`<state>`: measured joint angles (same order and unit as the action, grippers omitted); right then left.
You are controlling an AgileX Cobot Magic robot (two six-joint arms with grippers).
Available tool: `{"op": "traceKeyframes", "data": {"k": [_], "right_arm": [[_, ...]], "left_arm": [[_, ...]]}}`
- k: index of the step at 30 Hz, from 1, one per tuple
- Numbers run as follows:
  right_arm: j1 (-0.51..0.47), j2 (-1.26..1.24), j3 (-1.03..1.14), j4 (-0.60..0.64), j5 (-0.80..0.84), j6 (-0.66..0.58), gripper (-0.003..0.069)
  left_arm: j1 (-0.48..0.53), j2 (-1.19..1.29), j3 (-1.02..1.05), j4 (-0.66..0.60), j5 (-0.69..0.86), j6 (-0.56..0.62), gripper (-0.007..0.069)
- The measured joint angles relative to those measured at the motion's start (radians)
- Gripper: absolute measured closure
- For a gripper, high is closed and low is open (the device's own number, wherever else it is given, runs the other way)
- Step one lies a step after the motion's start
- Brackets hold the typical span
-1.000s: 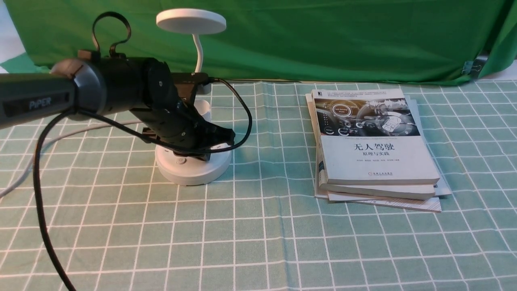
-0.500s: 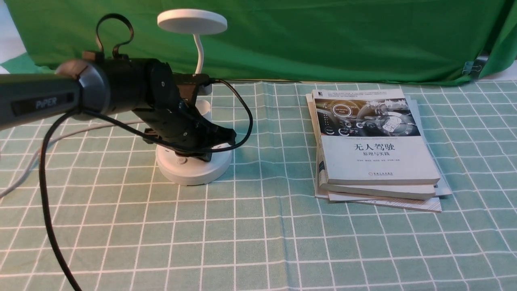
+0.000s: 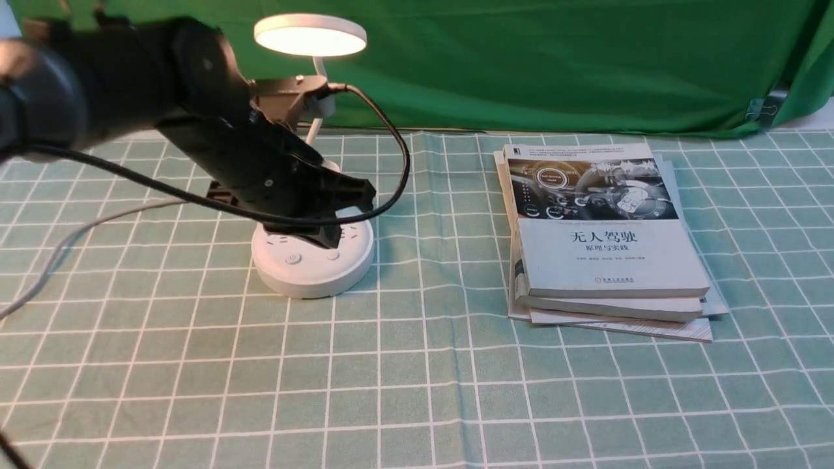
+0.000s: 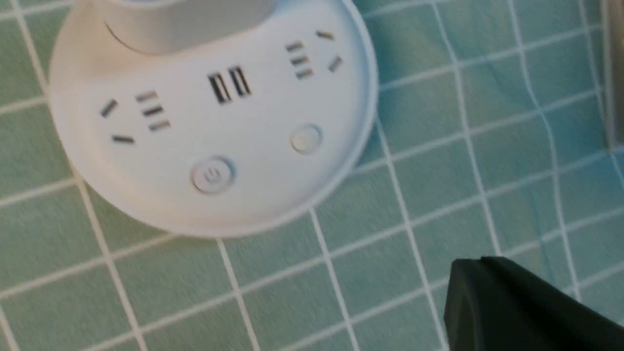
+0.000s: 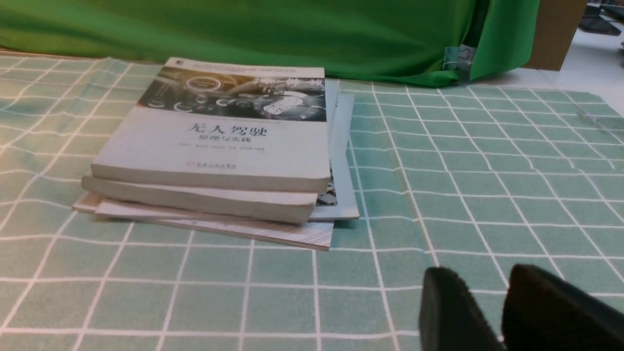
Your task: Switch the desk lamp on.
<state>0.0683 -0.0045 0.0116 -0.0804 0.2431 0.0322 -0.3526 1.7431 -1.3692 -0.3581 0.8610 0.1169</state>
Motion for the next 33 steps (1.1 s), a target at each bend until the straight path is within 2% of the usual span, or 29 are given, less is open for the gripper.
{"op": "traceKeyframes", "data": {"k": [6, 13, 15, 19, 22, 30, 33], "right_arm": [[0.000, 0.000, 0.000, 0.000, 0.000, 0.000, 0.0419], [0.000, 0.000, 0.000, 0.000, 0.000, 0.000, 0.0419], [0.000, 0.000, 0.000, 0.000, 0.000, 0.000, 0.0419], [0.000, 0.000, 0.000, 0.000, 0.000, 0.000, 0.0419], [0.000, 0.000, 0.000, 0.000, 0.000, 0.000, 0.0419], [0.000, 0.000, 0.000, 0.000, 0.000, 0.000, 0.0419], [0.000, 0.000, 0.000, 0.000, 0.000, 0.000, 0.0419]], "left_arm": [[0.000, -0.285, 0.218, -0.155, -0.013, 0.098, 0.0623], [0.000, -0.710, 0.500, -0.170, -0.123, 0.128, 0.0623], [-0.001, -0.799, 0.553, -0.155, -0.180, 0.136, 0.0623], [-0.001, -1.036, 0.721, -0.054, -0.432, 0.146, 0.0623], [-0.001, -1.136, 0.808, -0.001, -0.520, 0.147, 0.0623], [-0.001, -1.250, 0.934, 0.024, -0.570, 0.147, 0.0623], [-0.001, -1.251, 0.944, 0.092, -0.570, 0.144, 0.0623]]}}
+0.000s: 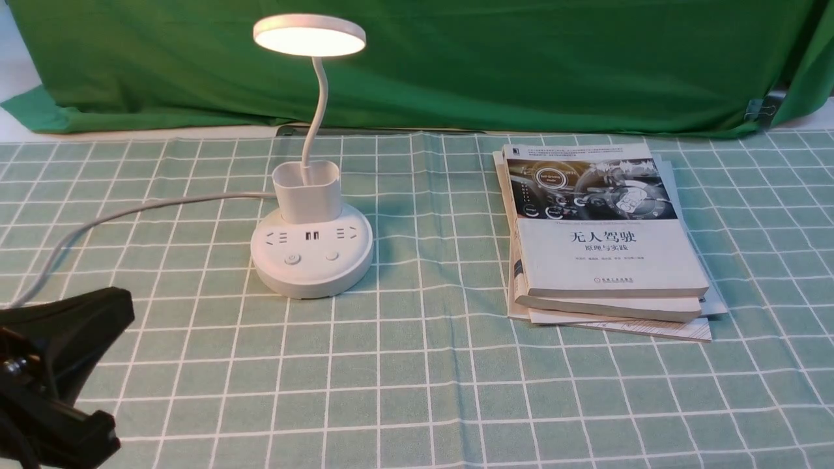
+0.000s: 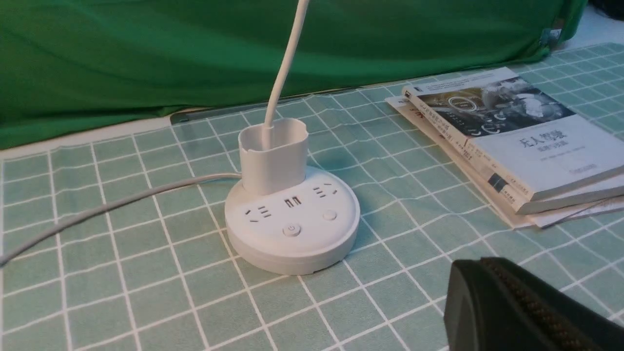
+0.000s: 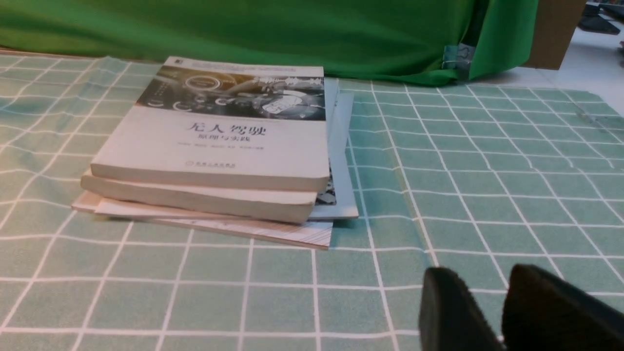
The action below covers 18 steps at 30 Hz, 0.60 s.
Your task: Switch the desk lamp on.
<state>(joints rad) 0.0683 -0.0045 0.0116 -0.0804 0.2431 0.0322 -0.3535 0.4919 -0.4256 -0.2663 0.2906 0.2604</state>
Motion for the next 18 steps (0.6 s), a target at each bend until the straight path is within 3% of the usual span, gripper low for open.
{"op": "traceKeyframes", "data": {"k": [3, 7, 13, 15, 18], "right_arm": [[0.000, 0.000, 0.000, 0.000, 0.000, 0.000, 0.0419], [0.000, 0.000, 0.000, 0.000, 0.002, 0.000, 0.0419], [0.000, 0.000, 0.000, 0.000, 0.001, 0.000, 0.0419], [0.000, 0.000, 0.000, 0.000, 0.001, 0.000, 0.0419], [0.000, 0.000, 0.000, 0.000, 0.001, 0.000, 0.0419]], "left_arm": [[0.000, -0.005, 0.017, 0.057, -0.044, -0.033, 0.0623], [0.044, -0.078, 0.142, 0.189, -0.275, -0.158, 0.0623], [0.176, -0.245, 0.363, 0.209, -0.512, -0.195, 0.0623], [0.215, -0.303, 0.418, 0.210, -0.514, -0.197, 0.0623], [0.279, -0.406, 0.428, 0.211, -0.351, -0.199, 0.0623]]}}
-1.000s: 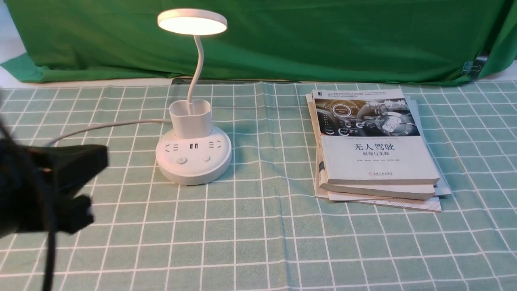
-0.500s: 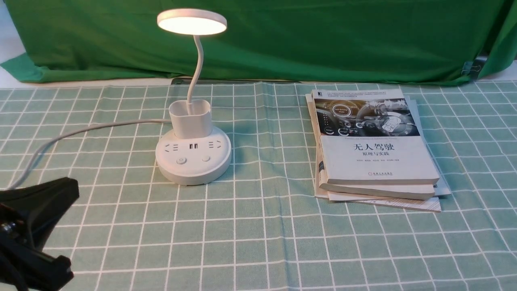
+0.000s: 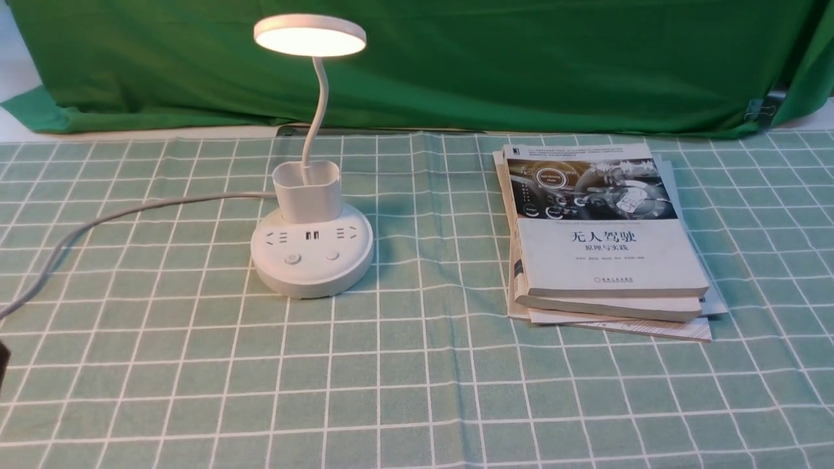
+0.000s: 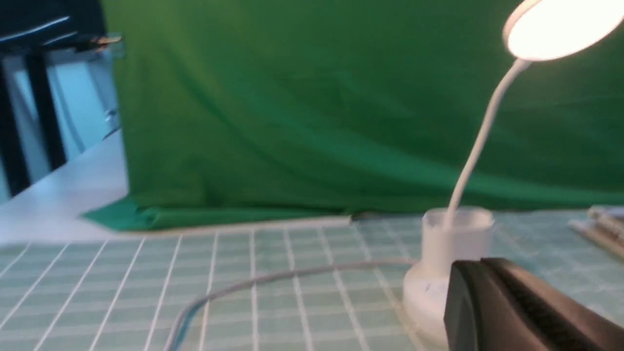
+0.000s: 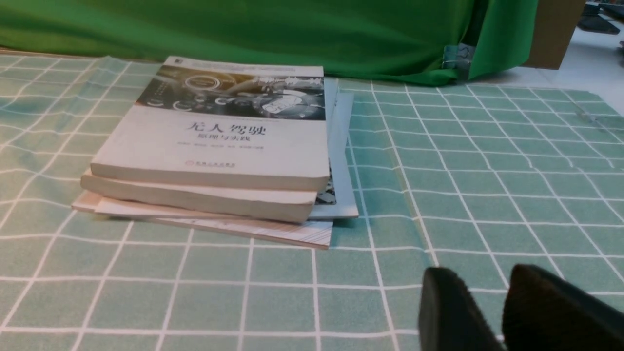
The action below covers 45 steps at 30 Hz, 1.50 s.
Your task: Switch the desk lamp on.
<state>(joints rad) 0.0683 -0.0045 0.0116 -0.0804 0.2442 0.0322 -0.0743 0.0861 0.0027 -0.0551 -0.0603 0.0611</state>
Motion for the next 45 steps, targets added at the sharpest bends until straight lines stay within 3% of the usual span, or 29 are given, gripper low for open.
{"op": "traceKeyframes", "data": {"k": [4, 7, 45], "right_arm": [[0.000, 0.000, 0.000, 0.000, 0.000, 0.000, 0.0419], [0.000, 0.000, 0.000, 0.000, -0.001, 0.000, 0.0419], [0.000, 0.000, 0.000, 0.000, -0.002, 0.000, 0.0419]], "left_arm": [[0.049, -0.077, 0.002, 0.001, 0.213, -0.002, 0.0623], [0.054, -0.083, 0.002, 0.001, 0.274, -0.002, 0.0623], [0.058, -0.089, 0.002, 0.001, 0.284, 0.015, 0.0623]]}}
